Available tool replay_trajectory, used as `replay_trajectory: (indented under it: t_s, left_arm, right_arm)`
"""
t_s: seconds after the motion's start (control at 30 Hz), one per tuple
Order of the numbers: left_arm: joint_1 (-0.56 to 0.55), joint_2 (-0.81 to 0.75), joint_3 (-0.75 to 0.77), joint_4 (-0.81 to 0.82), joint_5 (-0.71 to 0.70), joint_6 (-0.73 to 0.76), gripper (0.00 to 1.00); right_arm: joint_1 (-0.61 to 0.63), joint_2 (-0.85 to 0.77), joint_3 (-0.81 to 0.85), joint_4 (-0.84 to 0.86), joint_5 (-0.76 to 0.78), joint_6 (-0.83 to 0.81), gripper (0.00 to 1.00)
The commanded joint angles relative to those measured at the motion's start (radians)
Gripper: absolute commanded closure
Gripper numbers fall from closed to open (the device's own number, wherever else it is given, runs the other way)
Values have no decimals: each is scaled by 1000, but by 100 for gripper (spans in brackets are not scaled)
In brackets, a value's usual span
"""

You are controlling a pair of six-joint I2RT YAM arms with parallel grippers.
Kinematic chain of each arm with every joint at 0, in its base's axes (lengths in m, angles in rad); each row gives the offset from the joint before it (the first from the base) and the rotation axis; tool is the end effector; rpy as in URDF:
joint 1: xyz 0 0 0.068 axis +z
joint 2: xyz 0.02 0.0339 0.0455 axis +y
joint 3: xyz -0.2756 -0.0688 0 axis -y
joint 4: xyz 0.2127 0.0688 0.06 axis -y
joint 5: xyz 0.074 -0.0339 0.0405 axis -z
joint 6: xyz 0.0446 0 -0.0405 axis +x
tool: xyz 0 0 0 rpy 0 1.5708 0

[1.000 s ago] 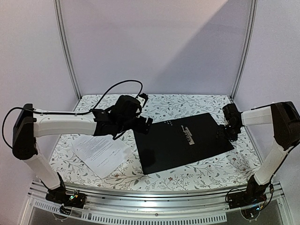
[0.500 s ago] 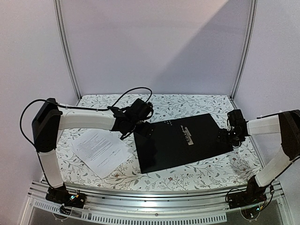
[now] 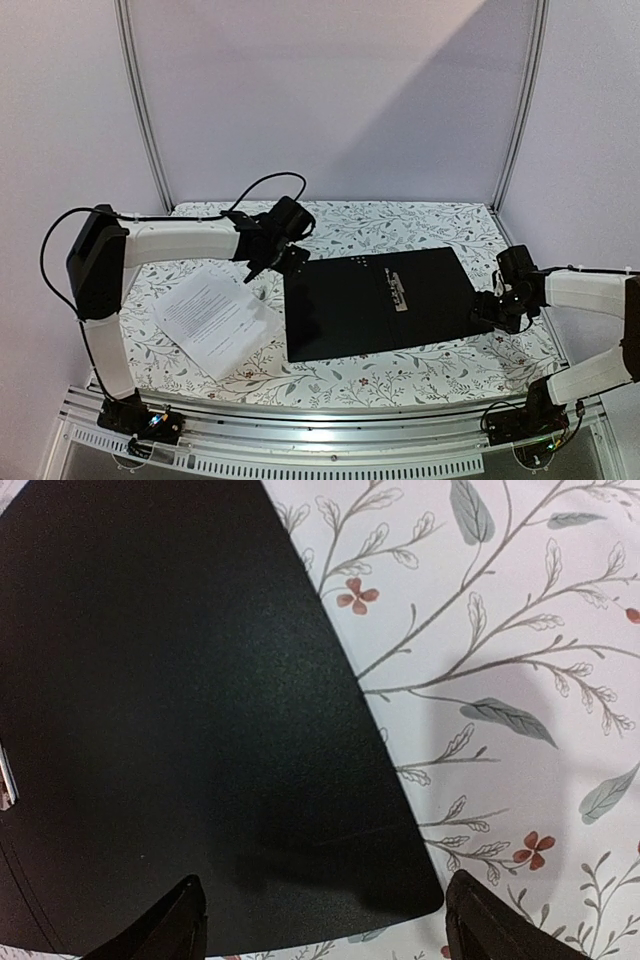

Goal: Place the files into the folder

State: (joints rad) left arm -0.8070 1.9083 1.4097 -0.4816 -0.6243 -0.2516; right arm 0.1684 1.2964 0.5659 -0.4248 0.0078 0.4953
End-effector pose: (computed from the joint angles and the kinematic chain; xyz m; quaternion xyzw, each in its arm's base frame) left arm 0.2873 -0.2623 0.2330 0.1637 0.9001 0.1138 0.3874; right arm 0.1890 0.0318 0.1730 0.1600 0.9653 0.0636 0.1962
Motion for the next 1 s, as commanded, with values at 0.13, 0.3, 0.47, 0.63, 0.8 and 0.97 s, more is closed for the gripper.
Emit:
replay_trajectory:
  t_s: [0.13,0.3,0.47,0.63,0.8,0.97]
  left_arm:
    - [81,-68,-73,-289,-183,-68,0]
    - [86,-182,-176,-223,-150,-33,0]
    - [53,-440,-388,90,-23,90,0]
    - [137,-548,-431,81,71,-29,1]
    - [174,-685,-548,142,160,-98,1]
    - [206,-649,-534,-17,121,-154,1]
  right_arm:
    - [113,-4,98,35,103,-32,20]
    - [266,84,194,134,17,-90,21]
    - [402,264,361,178,-93,-115,23]
    - [512,448,564,187,-134,-129,23]
    - [591,602,700,201,-181,-120,24]
    - [635,696,806,192,-217,-133,24]
